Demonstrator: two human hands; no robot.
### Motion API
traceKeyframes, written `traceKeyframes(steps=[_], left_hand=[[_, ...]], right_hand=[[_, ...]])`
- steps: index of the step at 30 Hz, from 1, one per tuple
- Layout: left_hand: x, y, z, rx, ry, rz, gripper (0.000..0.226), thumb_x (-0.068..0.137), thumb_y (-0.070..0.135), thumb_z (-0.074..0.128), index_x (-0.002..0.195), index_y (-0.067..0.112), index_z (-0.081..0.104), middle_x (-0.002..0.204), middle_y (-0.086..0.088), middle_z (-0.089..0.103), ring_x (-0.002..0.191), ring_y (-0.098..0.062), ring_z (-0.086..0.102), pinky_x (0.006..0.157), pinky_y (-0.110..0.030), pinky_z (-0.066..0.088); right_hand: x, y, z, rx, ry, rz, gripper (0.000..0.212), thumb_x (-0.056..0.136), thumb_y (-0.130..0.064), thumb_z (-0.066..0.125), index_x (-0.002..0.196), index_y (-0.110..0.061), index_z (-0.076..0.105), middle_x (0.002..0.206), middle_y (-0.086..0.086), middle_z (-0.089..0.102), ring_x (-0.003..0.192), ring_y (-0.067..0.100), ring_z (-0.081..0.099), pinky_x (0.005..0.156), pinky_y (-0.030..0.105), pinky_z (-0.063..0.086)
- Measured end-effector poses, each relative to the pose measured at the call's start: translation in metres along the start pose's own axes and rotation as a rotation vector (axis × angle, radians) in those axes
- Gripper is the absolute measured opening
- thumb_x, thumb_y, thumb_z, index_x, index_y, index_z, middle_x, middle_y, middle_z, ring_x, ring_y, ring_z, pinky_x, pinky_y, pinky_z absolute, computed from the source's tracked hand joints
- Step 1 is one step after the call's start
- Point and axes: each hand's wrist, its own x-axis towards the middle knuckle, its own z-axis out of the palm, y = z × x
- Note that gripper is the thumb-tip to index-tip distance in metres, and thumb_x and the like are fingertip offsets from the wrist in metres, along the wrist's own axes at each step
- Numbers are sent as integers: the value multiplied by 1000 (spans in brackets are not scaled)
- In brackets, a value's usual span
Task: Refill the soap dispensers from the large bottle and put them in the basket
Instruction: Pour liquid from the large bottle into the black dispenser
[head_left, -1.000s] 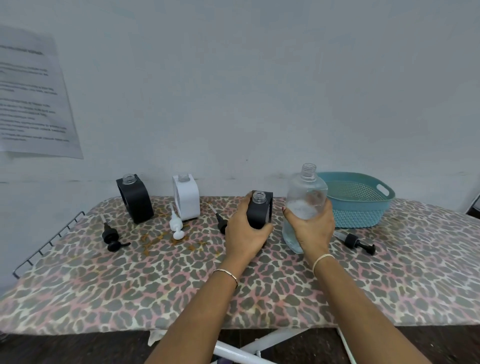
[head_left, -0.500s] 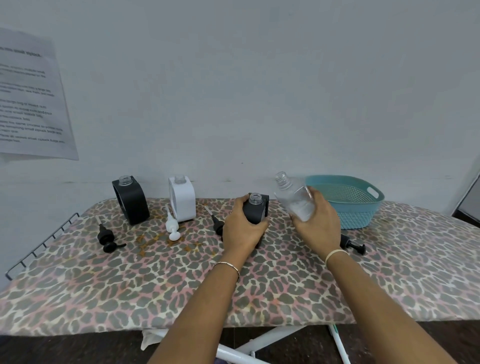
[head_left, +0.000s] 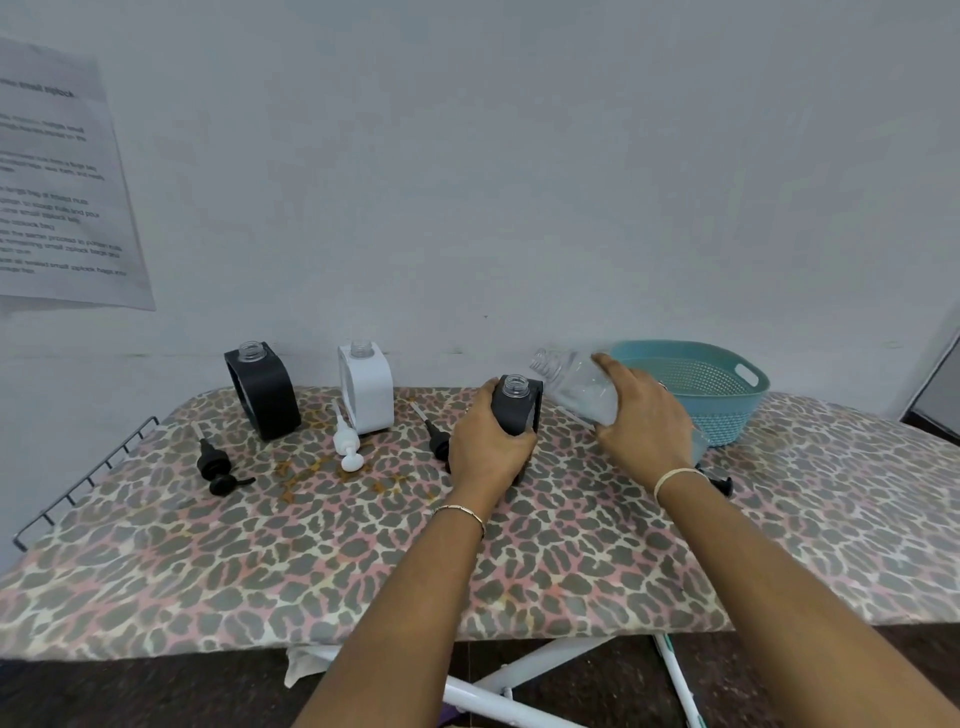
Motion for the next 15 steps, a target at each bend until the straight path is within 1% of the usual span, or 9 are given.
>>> traceKeyframes(steps=[4, 7, 11, 15], left_hand=[[2, -2, 0, 3, -6, -15, 61, 72, 21, 74, 128, 25, 52, 109, 4, 65, 95, -18, 61, 77, -29, 51], [3, -2, 1, 7, 6, -19, 57, 71, 23, 74, 124, 24, 54, 106, 5, 65, 92, -16, 60, 74, -29, 50], [3, -3, 1, 20, 9, -21, 56, 70, 25, 75, 122, 24, 55, 104, 5, 66, 92, -17, 61, 73, -28, 50], [3, -3, 1, 29, 6, -25, 54, 71, 24, 75, 121, 22, 55, 104, 5, 65, 89, -15, 58, 72, -27, 47]], right_hand=[[3, 2, -3, -50, -13, -30, 77, 74, -7, 65, 143, -29, 38, 119, 4, 59, 102, 25, 58, 76, 34, 47], [4, 1, -5, -107, -24, -61, 77, 75, -6, 64, 143, -29, 37, 120, 3, 59, 101, 26, 59, 77, 34, 47], [6, 0, -5, -161, -28, -94, 79, 74, -4, 64, 143, -31, 36, 120, 2, 60, 100, 25, 59, 76, 34, 48], [8, 1, -4, -195, -35, -126, 77, 74, -8, 66, 143, -31, 37, 121, 2, 60, 99, 27, 60, 74, 34, 48]])
